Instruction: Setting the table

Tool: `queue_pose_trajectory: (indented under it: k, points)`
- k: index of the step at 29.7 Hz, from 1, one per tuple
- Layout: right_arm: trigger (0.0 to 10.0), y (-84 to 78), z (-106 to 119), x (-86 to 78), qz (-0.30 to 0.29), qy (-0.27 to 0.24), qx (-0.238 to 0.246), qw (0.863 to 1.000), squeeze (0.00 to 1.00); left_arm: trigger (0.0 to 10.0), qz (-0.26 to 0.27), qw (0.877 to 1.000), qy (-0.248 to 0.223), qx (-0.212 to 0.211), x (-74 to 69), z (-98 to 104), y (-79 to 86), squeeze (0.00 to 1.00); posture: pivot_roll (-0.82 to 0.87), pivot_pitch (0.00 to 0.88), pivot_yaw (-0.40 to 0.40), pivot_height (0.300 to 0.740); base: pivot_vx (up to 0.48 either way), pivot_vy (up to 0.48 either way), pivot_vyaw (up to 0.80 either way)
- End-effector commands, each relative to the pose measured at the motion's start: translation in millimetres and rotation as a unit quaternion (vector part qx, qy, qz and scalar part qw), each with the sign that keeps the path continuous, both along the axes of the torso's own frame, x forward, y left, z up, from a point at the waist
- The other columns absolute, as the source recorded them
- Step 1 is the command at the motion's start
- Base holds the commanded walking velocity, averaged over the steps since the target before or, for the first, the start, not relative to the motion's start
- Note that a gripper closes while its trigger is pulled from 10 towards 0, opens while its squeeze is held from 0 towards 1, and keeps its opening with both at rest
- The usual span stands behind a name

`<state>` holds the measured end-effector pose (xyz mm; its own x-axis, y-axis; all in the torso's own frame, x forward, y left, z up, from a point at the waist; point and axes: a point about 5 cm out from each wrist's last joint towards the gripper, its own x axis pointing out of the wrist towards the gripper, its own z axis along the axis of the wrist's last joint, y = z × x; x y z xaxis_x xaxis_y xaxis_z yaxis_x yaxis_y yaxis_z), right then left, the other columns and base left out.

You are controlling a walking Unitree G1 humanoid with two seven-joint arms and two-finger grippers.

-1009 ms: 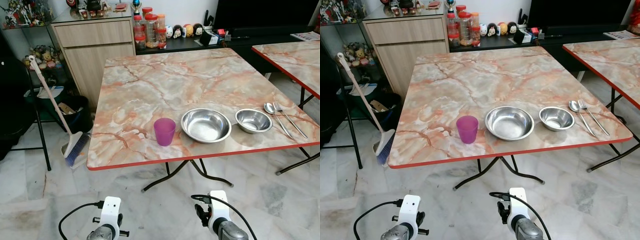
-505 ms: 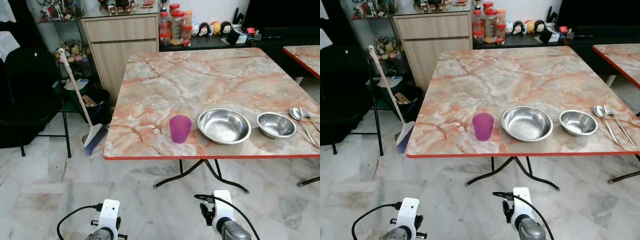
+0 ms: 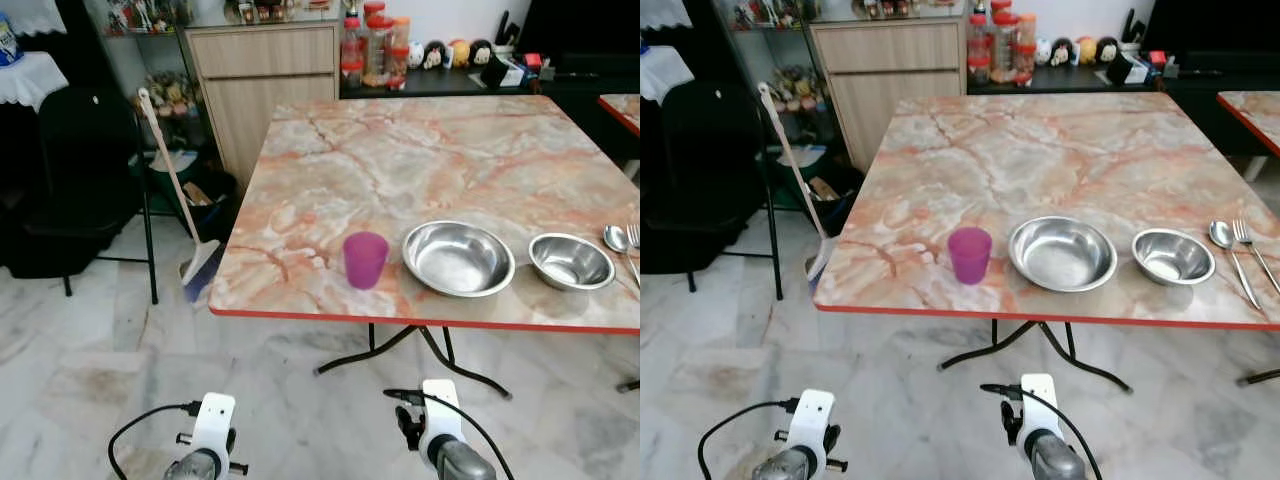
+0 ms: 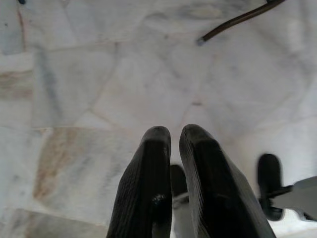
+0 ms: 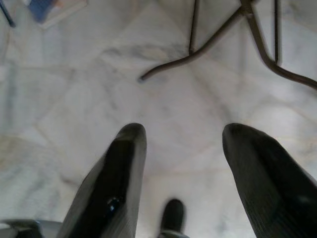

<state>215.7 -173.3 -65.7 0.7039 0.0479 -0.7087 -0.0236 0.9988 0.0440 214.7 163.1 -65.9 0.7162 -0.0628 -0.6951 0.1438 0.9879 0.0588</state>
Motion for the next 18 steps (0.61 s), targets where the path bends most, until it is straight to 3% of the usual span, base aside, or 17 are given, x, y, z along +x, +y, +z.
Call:
queue_pose_trajectory:
  k: [1, 11, 18]
  points:
    - [10.0, -0.5, -2.7, -4.4, -0.006, 0.008, -0.001, 1.0, 0.0, 10.0, -0.005, 1.0, 0.01, 0.007, -3.3, -2.3, 1.5, 0.0, -0.01, 0.0, 0.041, 0.74, 0.0, -0.33, 0.0]
    - [10.0, -0.6, -2.3, -4.3, -0.008, 0.003, 0.001, 1.0, 0.0, 10.0, -0.005, 1.0, 0.01, 0.006, -4.6, -2.9, 0.7, 0.0, -0.01, 0.0, 0.04, 0.74, 0.0, -0.323, 0.0]
    - [10.0, 5.3, 0.9, 1.0, 0.005, -0.012, 0.002, 1.0, 0.0, 10.0, 0.006, 1.0, -0.011, -0.001, 2.0, 1.8, 0.6, 0.0, 0.0, 0.0, 0.03, 0.74, 0.0, 0.0, 0.0]
